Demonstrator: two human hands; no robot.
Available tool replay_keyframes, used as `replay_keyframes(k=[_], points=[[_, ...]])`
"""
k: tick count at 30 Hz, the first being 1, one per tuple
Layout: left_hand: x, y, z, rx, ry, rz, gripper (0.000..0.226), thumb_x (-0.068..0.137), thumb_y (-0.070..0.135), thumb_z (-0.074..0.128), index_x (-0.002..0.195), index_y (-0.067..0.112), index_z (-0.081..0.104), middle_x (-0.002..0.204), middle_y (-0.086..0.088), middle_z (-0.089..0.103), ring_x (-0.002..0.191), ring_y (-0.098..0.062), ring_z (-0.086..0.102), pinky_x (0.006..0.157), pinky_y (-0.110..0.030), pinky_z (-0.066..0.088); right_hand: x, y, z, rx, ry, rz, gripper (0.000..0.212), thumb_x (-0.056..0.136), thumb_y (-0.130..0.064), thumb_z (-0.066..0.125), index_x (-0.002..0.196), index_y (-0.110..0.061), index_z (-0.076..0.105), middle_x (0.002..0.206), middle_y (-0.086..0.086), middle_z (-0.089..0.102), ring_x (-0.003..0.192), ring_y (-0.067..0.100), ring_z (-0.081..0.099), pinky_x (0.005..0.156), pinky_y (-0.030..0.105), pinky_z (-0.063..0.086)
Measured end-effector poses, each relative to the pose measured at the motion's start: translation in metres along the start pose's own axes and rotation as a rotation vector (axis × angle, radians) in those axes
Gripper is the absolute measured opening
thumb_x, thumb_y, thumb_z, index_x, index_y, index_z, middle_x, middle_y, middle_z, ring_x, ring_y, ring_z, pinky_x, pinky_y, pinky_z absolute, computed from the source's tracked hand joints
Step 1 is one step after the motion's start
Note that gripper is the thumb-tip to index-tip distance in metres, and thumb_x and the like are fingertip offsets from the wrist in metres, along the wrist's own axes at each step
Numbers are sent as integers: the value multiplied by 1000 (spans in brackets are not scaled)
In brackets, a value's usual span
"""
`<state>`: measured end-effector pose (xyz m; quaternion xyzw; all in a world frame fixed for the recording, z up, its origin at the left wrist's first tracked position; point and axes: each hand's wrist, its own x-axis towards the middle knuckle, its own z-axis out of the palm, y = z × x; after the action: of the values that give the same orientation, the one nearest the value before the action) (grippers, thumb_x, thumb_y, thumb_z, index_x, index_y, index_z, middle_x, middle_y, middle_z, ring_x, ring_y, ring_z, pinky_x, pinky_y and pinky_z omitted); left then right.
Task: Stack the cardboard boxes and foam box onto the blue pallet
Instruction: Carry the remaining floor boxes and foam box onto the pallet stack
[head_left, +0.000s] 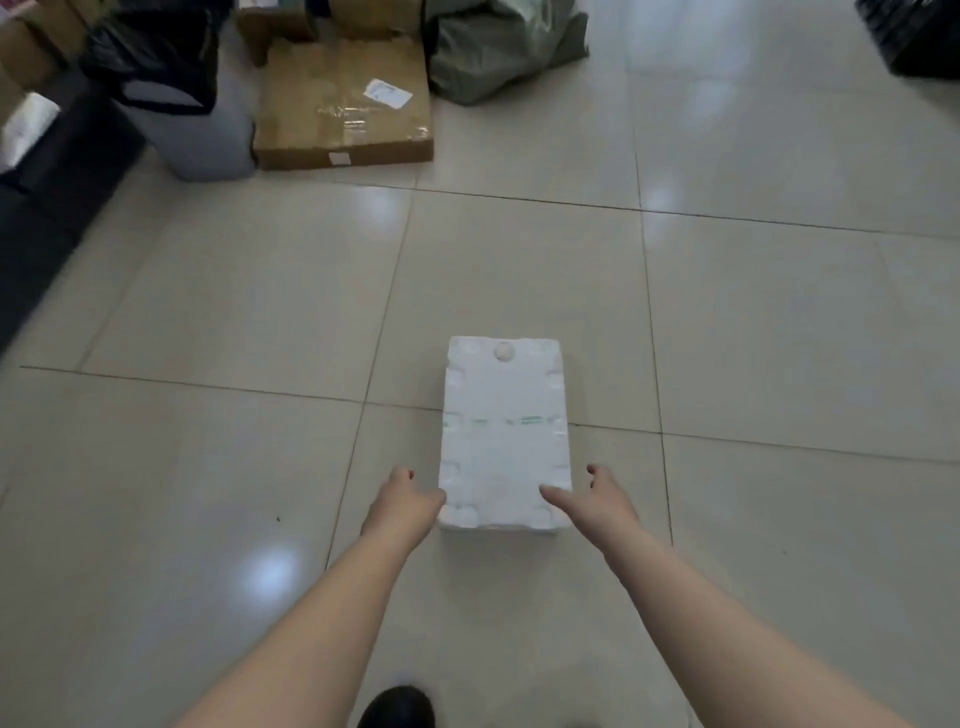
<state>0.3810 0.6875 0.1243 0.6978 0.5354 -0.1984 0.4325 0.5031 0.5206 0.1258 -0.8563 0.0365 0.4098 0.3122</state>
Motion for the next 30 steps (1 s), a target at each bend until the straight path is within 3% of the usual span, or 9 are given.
replay_keyframes(k=[4,7,9,13,17,23,26,30], points=[[121,-12,58,-2,0,-24,77,84,36,60,143,6,23,146,-15,38,129,-33,43,99,-35,38,120,42,41,-72,66,35,85,73,-39,74,138,-4,31,140,12,42,128,29,43,91,31,38],[175,-25,89,-107,-55,-7,73,82,35,66,138,6,30,140,-12,47,123,-29,48,92,-29,39,178,68,62,8,35,42,62,71,-32,78,121,-10,49,127,10,57,113,28,55,86,29,43],[193,-32,101,-260,-74,33,62,82,24,69,133,11,38,130,-11,54,110,-27,54,89,-31,45,197,79,72,149,27,7,49,70,-22,81,111,-14,55,116,8,64,101,26,61,88,35,49],[175,-24,79,-506,-9,112,63,80,10,71,134,11,39,128,-11,57,113,-28,56,96,-41,47,178,58,67,317,48,-72,48,70,-19,80,111,-18,55,108,2,67,94,21,64,85,36,52],[92,4,2,-649,104,128,60,79,8,71,132,11,43,124,-10,59,111,-29,58,96,-47,48,96,-14,37,373,42,-188,47,70,-14,80,110,-19,56,107,1,67,96,20,65,88,40,52],[-129,46,-177,-785,309,129,46,80,12,71,121,20,52,108,2,63,99,-20,60,91,-37,50,-106,-176,-37,270,-120,-371,41,69,-15,80,101,-27,57,101,-4,67,92,16,64,83,33,51],[-255,55,-240,-846,456,114,39,81,14,70,113,27,52,96,11,61,90,-14,59,77,-26,48,-219,-242,-76,164,-241,-448,45,70,-18,80,108,-24,56,102,-4,65,91,16,63,81,31,49],[-399,38,-277,-901,618,114,28,81,17,70,95,33,52,93,13,62,80,-4,59,61,-14,46,-346,-291,-112,30,-410,-572,46,72,-22,79,109,-24,51,96,-7,61,82,8,60,65,23,45]])
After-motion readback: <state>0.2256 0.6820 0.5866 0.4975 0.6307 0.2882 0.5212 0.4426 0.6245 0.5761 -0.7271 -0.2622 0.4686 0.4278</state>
